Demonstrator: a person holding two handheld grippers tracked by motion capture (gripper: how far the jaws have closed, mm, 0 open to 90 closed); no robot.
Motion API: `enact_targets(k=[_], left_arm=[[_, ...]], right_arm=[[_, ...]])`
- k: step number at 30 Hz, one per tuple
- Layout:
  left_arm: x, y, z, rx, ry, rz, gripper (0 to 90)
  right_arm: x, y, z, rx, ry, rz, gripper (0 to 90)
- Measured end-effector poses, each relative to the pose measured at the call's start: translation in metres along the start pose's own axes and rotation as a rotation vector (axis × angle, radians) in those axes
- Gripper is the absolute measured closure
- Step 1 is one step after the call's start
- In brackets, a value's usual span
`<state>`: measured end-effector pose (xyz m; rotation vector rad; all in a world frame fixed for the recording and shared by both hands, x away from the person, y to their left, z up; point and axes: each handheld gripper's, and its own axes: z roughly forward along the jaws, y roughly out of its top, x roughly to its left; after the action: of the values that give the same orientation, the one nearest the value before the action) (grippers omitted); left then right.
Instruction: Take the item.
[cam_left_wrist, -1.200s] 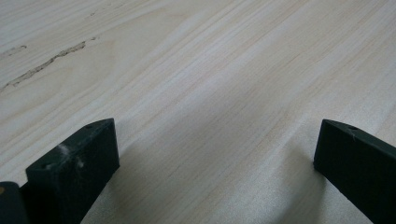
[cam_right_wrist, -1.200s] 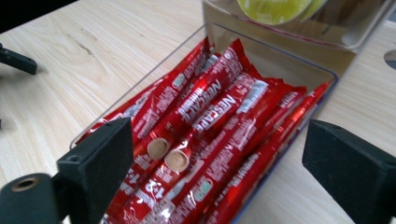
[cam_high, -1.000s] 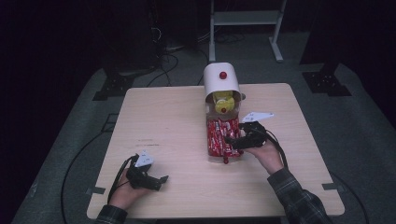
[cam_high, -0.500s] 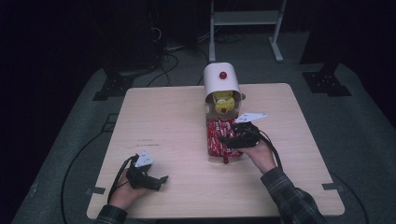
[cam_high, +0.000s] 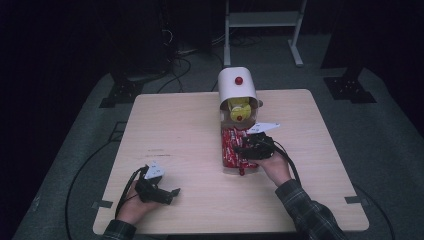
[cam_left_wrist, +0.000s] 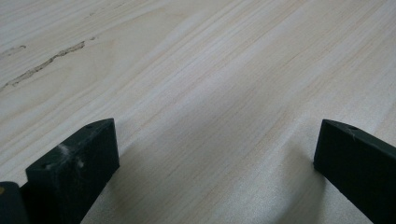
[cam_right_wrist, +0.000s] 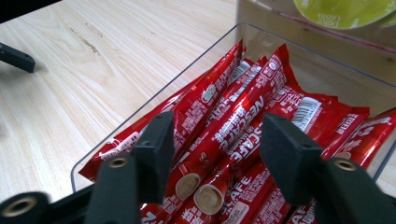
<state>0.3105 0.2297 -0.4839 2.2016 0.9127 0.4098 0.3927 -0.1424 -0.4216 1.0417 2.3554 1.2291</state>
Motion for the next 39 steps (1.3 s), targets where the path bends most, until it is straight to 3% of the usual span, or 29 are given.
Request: enact_targets(k=[4, 13, 22, 39], left_arm=[[0.0, 0.0, 0.0, 0.002, 0.0, 0.0, 0.0], [0.0, 0.0, 0.0, 0.002, 0.0, 0.0, 0.0], [0.0, 0.0, 0.0, 0.002, 0.0, 0.0, 0.0], [0.0, 0.0, 0.0, -0.002, 0.0, -0.003, 0.0]], right_arm=[[0.0, -0.001, 0.002, 0.018, 0.015, 0.01, 53.0], [-0.002, 0.0, 0.0, 0.035, -0.015, 0.03, 69.7], [-0.003, 0.001, -0.003, 0.019, 0.016, 0.072, 84.4], [-0.003, 0.008, -0.019, -0.006, 0.043, 0.079, 86.9]])
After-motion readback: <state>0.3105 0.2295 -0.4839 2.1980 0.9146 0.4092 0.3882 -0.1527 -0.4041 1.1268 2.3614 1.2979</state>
